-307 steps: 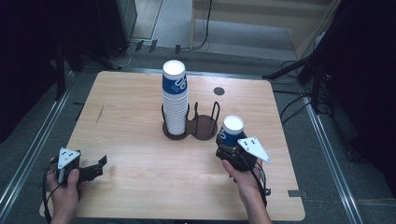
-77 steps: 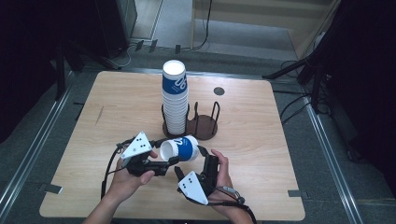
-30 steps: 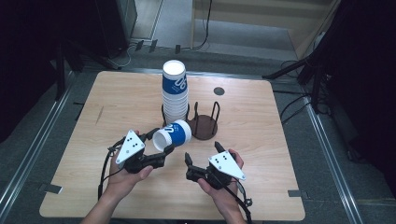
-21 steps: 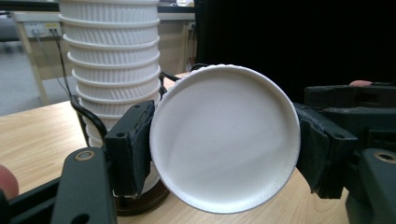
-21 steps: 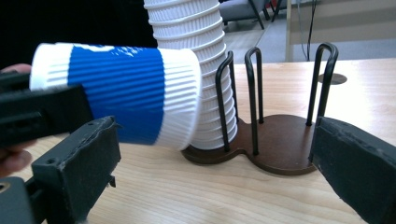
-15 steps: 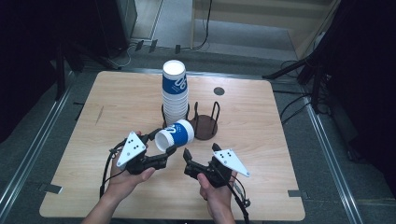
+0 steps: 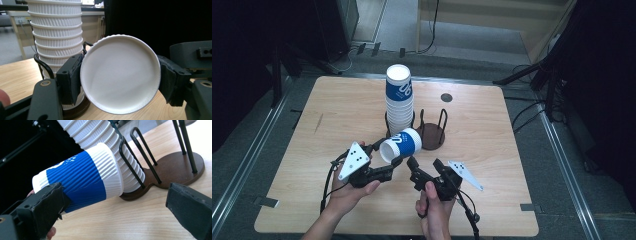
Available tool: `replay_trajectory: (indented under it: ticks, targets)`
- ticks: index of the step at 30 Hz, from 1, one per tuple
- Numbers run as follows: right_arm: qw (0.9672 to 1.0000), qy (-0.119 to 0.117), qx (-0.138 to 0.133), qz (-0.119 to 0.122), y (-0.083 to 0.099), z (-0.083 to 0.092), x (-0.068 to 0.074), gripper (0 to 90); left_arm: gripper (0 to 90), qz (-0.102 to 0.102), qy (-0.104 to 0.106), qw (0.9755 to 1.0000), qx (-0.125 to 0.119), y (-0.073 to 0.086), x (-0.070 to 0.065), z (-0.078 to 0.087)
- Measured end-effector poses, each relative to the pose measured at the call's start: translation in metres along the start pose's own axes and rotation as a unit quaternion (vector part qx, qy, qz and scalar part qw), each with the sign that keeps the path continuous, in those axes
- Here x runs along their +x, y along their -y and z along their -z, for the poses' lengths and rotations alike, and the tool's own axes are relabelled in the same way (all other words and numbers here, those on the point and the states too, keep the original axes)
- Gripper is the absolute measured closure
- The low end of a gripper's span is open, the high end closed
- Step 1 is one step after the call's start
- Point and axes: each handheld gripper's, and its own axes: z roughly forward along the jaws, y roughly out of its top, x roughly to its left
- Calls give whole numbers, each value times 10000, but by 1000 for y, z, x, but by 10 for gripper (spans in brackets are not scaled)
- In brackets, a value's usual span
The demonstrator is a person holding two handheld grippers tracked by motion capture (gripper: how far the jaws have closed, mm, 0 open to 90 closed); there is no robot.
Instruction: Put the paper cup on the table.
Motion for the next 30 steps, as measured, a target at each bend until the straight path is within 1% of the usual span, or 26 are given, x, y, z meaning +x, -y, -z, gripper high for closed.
replay_trajectory:
  ticks: [1,4,6,9,11,12,13,16,18,19,20,22,24,26,28,29,30]
  targets:
    - [10000,-21,-31,-53,1,0,0,15,294,3,-6,10000,-2,0,0,0]
    - [9995,-61,-50,-309,2,-1,-1,15,295,-3,16,10000,-7,1,-1,-1]
    - [9983,-117,-64,-560,3,-1,-1,15,295,-3,30,10000,-23,1,-2,-1]
    - [9961,-173,-92,-856,3,-1,-2,15,295,51,54,10000,-53,2,-2,-2]
    - [9926,-237,-61,-1193,3,-2,-2,15,295,84,77,9999,-81,3,-2,-2]
    - [9913,-266,-70,-1285,4,-3,-3,15,295,97,79,9999,-91,3,-2,-2]
    - [9883,-312,-38,-1489,3,-3,-4,15,295,92,87,9999,-89,3,-2,-2]
    - [9837,-367,-41,-1762,4,-5,-6,15,295,95,91,9999,-104,4,-2,-3]
    - [9807,-421,-12,-1911,4,-6,-7,16,295,99,101,9998,-116,4,-3,-3]
    - [9798,-422,-2,-1955,4,-7,-7,15,295,102,111,9998,-121,4,-3,-3]
    - [9775,-446,14,-2063,4,-7,-6,15,295,99,116,9998,-125,4,-3,-3]
    - [9749,-479,35,-2174,4,-8,-6,15,295,107,139,9997,-145,4,-4,-3]
    - [9695,-521,73,-2392,4,-10,-6,15,295,104,141,9997,-154,4,-5,-3]
    - [9658,-558,77,-2529,4,-11,-8,15,295,96,152,9997,-157,5,-5,-4]
    - [9592,-612,109,-2757,3,-12,-8,15,295,111,177,9997,-161,5,-6,-4]
    - [9572,-635,87,-2821,3,-13,-9,15,295,109,187,9996,-164,5,-6,-4]
    - [9540,-662,134,-2921,3,-14,-9,15,295,115,201,9996,-164,6,-7,-4]
